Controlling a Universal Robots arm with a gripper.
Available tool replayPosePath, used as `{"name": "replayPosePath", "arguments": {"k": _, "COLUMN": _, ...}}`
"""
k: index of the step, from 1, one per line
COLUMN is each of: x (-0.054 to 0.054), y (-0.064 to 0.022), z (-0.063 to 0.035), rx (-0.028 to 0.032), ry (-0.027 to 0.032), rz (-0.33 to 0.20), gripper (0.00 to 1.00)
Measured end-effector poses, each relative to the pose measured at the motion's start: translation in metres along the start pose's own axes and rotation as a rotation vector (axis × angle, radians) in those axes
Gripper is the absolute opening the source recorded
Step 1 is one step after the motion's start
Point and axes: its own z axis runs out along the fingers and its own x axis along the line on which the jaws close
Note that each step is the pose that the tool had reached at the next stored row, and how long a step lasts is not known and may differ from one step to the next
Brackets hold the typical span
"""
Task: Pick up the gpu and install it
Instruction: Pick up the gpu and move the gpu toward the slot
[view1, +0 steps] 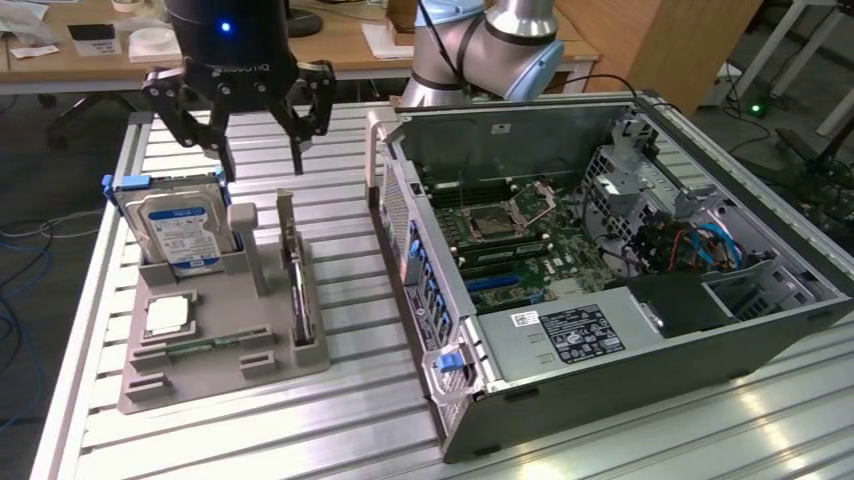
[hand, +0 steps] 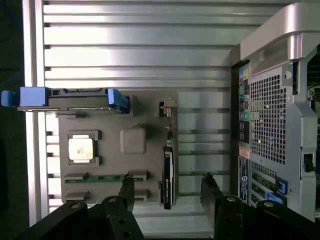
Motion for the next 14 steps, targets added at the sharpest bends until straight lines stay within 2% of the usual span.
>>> {"name": "replayPosePath", "arguments": {"k": 4, "x": 0.0, "y": -0.003, "z": 0.0049, "rx": 0.0003, "ry": 0.0059, "rz": -0.003, "gripper": 0.65}}
{"name": "replayPosePath", "arguments": {"k": 14, "x": 0.0, "y": -0.0048, "z": 0.0121, "rx": 0.0016, "ry": 0.0061, "rz": -0.003, "gripper": 0.65}}
